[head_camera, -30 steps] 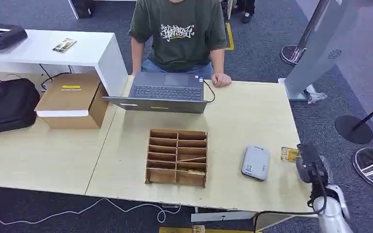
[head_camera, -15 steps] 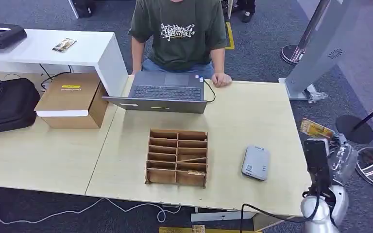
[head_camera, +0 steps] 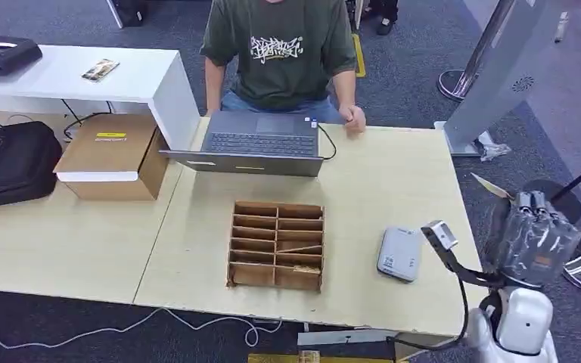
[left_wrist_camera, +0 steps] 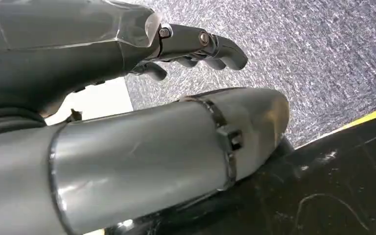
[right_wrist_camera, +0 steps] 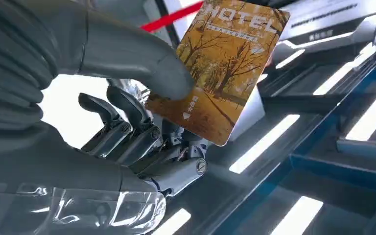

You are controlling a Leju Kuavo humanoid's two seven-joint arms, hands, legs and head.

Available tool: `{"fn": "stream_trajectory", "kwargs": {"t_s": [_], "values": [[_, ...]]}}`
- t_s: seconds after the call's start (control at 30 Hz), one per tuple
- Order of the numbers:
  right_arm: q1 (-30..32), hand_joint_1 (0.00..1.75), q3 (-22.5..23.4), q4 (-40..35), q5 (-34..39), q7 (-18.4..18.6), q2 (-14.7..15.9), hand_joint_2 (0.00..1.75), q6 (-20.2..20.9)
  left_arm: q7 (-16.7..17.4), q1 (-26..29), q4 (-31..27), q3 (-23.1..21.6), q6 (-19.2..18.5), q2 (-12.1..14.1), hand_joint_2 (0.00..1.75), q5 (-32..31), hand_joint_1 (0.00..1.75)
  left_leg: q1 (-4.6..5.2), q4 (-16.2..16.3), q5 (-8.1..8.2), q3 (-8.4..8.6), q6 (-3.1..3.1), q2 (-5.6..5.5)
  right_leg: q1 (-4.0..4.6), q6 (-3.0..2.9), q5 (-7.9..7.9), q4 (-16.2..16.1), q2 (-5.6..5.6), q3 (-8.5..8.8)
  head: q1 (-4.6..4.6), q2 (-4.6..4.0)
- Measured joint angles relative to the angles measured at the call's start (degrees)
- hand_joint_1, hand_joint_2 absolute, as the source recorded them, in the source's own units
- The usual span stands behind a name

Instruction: Pass the card to the sensor for recognition and then transmit it.

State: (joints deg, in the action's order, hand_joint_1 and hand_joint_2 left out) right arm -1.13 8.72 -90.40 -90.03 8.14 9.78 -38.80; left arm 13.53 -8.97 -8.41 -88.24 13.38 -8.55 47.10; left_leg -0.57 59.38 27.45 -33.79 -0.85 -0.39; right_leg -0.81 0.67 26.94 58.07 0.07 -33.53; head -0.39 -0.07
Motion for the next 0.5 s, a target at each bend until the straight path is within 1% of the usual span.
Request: {"fn": "stream_trajectory", "kwargs": {"t_s": [0.07,0.1,0.27,0.3,0.37,0.4,0.43,0.47,0.5], "values": [[-0.37,1.75,-1.18,0.15,-0.07,2.86,3.55,1.75,0.00,0.00,-0.12,0.00,0.00,-0.13,-0.02,0.00,-0.07,0.00,0.05,0.01,0.00,0.01,0.01,0.01,-0.06,0.02,-0.01,-0.02,0.01,0.00,-0.02,0.00],[-0.55,1.75,-1.46,0.26,-0.09,3.21,4.58,1.75,0.00,0.00,-0.17,0.00,0.00,-0.15,0.00,0.00,-0.07,0.00,0.05,0.02,0.01,0.01,0.02,0.01,-0.06,0.02,-0.01,-0.02,0.01,0.00,0.04,0.00],[-0.80,1.75,-2.79,0.41,-0.09,4.21,7.90,1.75,0.00,0.00,-0.23,0.00,0.00,-0.35,-0.02,0.00,-0.11,0.00,0.04,0.02,0.02,0.01,0.04,0.00,-0.05,0.02,-0.01,-0.02,0.00,0.00,-0.02,0.00],[-1.13,1.75,-3.50,0.66,-0.09,6.41,8.74,1.75,0.02,0.00,-0.23,0.00,0.00,-0.35,-0.02,0.00,-0.13,0.00,0.04,0.00,0.02,-0.09,0.04,0.00,-0.05,0.01,-0.01,0.01,-0.01,0.03,0.00,0.00],[-3.70,1.75,-7.58,2.28,-0.13,15.56,10.84,1.75,0.24,0.00,-0.28,0.00,0.00,-0.59,-0.02,0.00,-0.26,0.00,0.03,0.00,0.02,-0.07,0.03,0.13,-0.05,0.00,-0.02,0.03,0.13,-0.04,-0.04,0.00],[-5.19,1.75,-11.41,3.22,-0.09,21.53,12.08,1.75,0.26,0.00,-0.35,0.00,0.00,-0.63,-0.02,0.00,-0.31,0.00,0.02,-0.01,0.02,-0.05,0.03,0.22,-0.03,0.00,-0.02,0.04,0.20,-0.02,0.02,0.00],[-7.00,1.75,-14.93,4.74,-0.11,26.43,12.64,1.75,0.24,0.00,-0.43,0.00,0.00,-0.68,-0.02,0.00,-0.35,0.00,0.00,-0.01,0.02,0.00,0.03,0.27,-0.03,-0.03,-0.05,0.03,0.26,-0.03,0.02,0.00],[-8.86,1.75,-18.44,6.48,-0.11,29.07,13.00,1.75,0.20,0.00,-0.50,0.00,0.00,-0.68,-0.02,0.00,-0.42,0.00,-0.02,-0.01,0.01,0.05,0.02,0.33,0.00,-0.06,-0.07,0.03,0.29,-0.03,0.00,0.00],[-9.75,1.75,-21.99,8.25,-0.11,29.90,13.13,1.75,0.15,0.00,-0.56,0.00,0.00,-0.68,-0.09,0.00,-0.57,0.00,-0.01,0.00,-0.01,0.10,0.00,0.29,0.00,-0.06,-0.06,0.04,0.26,-0.02,-0.02,0.00]]}}
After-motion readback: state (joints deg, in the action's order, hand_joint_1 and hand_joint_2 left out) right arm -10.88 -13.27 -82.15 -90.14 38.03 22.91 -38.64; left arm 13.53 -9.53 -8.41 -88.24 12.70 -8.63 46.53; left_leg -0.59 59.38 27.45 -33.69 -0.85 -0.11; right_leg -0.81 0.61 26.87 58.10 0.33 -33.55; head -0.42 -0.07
